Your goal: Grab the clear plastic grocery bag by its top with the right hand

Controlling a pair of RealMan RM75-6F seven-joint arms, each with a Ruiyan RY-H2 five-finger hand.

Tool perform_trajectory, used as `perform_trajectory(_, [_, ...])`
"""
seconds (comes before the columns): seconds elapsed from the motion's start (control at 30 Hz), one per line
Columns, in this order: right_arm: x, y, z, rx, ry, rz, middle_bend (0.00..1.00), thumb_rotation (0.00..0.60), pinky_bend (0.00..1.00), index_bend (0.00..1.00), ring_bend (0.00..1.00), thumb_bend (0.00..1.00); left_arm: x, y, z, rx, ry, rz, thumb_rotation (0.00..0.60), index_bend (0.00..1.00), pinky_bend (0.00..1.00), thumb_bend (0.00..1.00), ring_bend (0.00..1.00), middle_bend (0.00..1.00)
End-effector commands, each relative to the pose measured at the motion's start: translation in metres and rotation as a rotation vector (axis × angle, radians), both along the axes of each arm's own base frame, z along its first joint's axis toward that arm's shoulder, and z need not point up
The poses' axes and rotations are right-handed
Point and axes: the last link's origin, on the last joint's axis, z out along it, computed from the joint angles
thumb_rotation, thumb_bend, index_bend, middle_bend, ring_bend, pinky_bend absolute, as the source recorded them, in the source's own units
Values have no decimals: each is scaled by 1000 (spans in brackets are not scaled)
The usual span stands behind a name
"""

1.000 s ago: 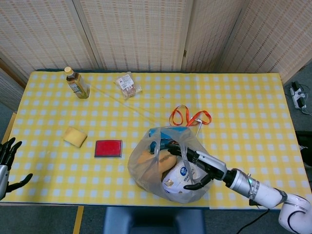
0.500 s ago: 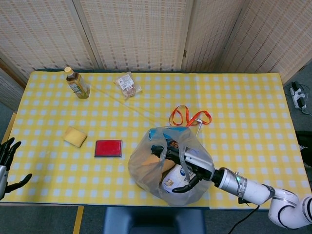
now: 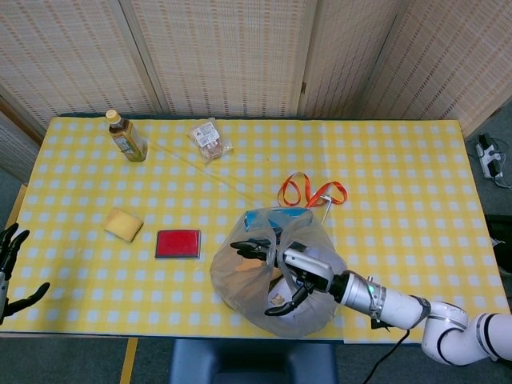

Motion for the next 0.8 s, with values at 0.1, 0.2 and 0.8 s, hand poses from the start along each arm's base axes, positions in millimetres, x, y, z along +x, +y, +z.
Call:
perform_trajectory(0.1, [12,-6,-11,-12,-8,22,0,600,0,0,0,208,1,0,3,17,-16,-31,600,0,0,232,0,0])
perform_trajectory(0.2, [19,-9,-16,-9,-35,37,0,600,0,0,0,208,1,-1,4,34,-16,-46,600,0,2,232,0,0])
perform_trajectory(0.8, [48,-30,-35,23,-188,58,0,600,0,0,15,205,-3,0,7,47,-18,-16,600,0,5,232,0,0])
